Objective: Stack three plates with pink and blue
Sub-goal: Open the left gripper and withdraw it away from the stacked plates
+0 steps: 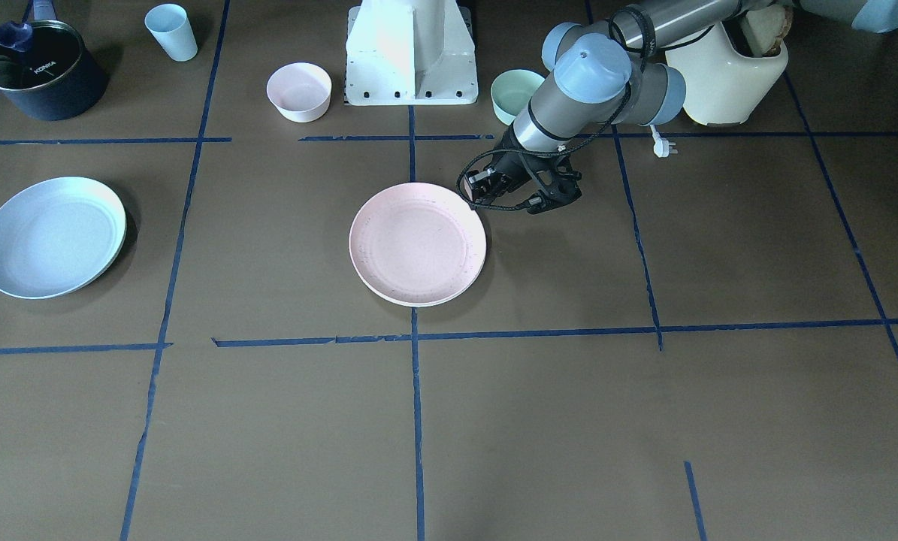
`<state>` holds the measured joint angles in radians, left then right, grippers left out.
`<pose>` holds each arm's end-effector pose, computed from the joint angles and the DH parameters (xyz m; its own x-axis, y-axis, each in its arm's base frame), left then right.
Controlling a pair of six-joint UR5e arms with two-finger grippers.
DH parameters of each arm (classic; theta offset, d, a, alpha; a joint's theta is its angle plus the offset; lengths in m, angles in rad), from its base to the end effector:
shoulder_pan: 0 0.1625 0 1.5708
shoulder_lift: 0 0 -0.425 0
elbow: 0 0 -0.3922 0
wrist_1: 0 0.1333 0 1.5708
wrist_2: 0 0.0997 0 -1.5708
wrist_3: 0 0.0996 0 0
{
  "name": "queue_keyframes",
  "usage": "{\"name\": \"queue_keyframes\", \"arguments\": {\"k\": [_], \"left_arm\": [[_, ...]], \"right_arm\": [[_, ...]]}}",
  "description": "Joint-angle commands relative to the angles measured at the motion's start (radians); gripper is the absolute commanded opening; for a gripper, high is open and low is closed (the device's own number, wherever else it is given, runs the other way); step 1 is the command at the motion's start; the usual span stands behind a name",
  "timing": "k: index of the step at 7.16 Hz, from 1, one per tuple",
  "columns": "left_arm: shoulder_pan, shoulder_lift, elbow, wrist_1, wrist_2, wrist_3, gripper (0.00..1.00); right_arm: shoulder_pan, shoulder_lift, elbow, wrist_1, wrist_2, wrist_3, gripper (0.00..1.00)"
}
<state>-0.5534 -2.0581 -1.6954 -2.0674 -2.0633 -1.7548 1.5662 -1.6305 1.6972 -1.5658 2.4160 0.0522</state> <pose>0.5018 -0.4113 0.2626 0.3542 -0.4083 -0.8413 0.1708 0.9128 -0.3711 0.0566 -0.4704 0.6194 0.6627 -0.0045 0.7489 -0.0300 0.9990 0.0326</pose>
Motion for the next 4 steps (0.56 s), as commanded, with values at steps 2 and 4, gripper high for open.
{"name": "queue_keyframes", "arguments": {"k": [2,4], "left_arm": [[-0.078,0.010,-0.077,0.144,-0.053,0.017,1.00],[-0.128,0.039,-0.247,0.402,-0.077,0.194,1.00]], "right_arm": [[-0.024,-0.003,-0.004,0.001,0.000,0.008,1.00],[-0.137,-0.055,-0.011,0.219,-0.009,0.243,1.00]]}}
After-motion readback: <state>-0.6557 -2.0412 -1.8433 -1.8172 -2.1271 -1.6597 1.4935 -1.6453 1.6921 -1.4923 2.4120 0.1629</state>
